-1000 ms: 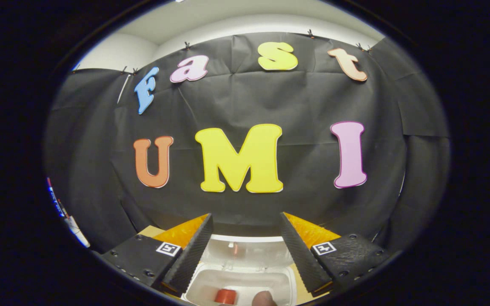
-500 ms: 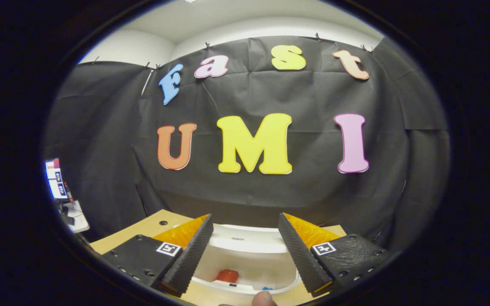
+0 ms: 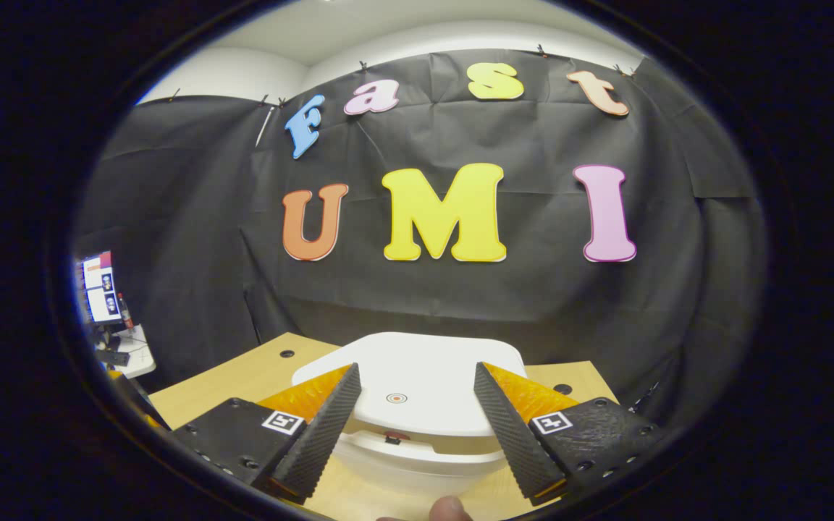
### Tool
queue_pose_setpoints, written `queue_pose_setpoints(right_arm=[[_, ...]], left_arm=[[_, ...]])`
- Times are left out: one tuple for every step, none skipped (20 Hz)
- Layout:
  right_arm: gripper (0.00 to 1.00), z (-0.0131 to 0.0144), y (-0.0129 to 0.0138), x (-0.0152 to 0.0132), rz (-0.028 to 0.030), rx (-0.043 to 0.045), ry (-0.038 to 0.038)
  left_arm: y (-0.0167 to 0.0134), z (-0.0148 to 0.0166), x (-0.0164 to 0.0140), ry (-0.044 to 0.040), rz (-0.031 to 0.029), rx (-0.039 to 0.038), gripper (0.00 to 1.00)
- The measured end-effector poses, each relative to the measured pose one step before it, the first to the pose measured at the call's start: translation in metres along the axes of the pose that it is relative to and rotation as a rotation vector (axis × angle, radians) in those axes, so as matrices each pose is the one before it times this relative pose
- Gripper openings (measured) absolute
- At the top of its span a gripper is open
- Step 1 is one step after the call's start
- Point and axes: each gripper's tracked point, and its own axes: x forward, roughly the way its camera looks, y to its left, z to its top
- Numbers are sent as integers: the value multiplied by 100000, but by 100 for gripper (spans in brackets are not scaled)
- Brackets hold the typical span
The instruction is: Press the lid of the desktop garbage bin to open it, pick up the crumpled paper on the desktop and throw it into the bin, then pick up the pop can on the desktop and drop it into the bin, and finally close the garbage bin lid.
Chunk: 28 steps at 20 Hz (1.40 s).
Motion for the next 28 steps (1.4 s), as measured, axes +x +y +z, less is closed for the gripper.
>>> queue_pose_setpoints(right_arm=[[98, -426, 28, 37, 631, 246, 589], [99, -451, -78, 12, 597, 589, 590], [99, -501, 33, 102, 572, 361, 781], [99, -649, 2, 119, 439, -699, 932], [99, -161, 19, 25, 135, -1474, -50], [99, 217, 71, -137, 311, -1095, -1510], [99, -150, -148, 23, -109, -187, -123], [99, -164, -67, 11, 116, 31, -537], [99, 20, 76, -37, 107, -331, -779], [99, -24, 33, -73, 141, -393, -1102], [99, 17, -24, -46, 149, -254, -1758], [99, -98, 20, 6, 170, -333, -1563], [99, 19, -19, -10, 71, -218, -1859], [99, -225, 18, 68, -63, -307, -1275], [99, -9, -12, -35, -123, -453, -1781], [100, -72, 24, -33, 22, -730, -1392], [100, -119, -48, 63, 116, -77, -248], [100, -77, -5, 67, 89, 661, -171], [100, -50, -50, 1, 15, 22, 258], [100, 3, 171, 45, -37, -1994, -56], [100, 2, -41, -78, 138, -852, -33], [100, -225, -76, 24, 376, 958, 126], [100, -197, -25, -54, 296, -105, 88], [100, 150, 109, 78, 465, -1104, -34], [100, -4, 73, 93, 494, -749, 195], [100, 10, -41, 102, 507, -19, 458], [100, -105, -34, 28, 739, -320, 693], [100, -39, 28, -29, 348, -217, 246]], left_arm=[[-241, -280, 167, 441, -484, -746, 98], [-261, -115, 22, 433, -325, -700, 98], [-53, -198, 95, 146, 53, -338, 98], [4, -91, -31, 84, 44, -65, 98], [-95, -10, 77, 132, 49, 25, 98], [-87, -55, 84, 168, 29, 2, 98], [3, -104, 181, 204, -99, 34, 98], [-47, -180, 116, 378, -227, -5, 98], [-198, -212, -36, 396, -217, -245, 98], [-193, -159, 56, 313, -239, -542, 98], [-130, -133, 33, 82, -113, -439, 98], [105, -200, -31, 12, 177, -213, 98], [50, -231, 197, 141, 241, 142, 98], [79, -138, 162, 189, 489, 356, 98], [129, -125, 84, 265, 299, 510, 98], [-144, -1, 67, 94, 41, 461, 98], [-114, -53, 125, -8, -174, 86, 98], [-41, -26, 107, 40, -291, -120, 98], [-89, 40, 89, 53, -247, -301, 98], [-17, -193, 123, 173, -200, -399, 98], [-81, -78, 100, -144, -334, -247, 98], [34, 86, 160, -277, -213, -65, 98], [14, 79, 67, -246, -120, 105, 98], [-135, 220, -18, -335, -368, 84, 98], [-60, -89, 160, -46, -311, 30, 98], [-119, 6, 54, 95, -305, 79, 98], [-92, 108, -176, -165, -329, 30, 98], [-75, 118, 18, -448, -353, -309, 98]])
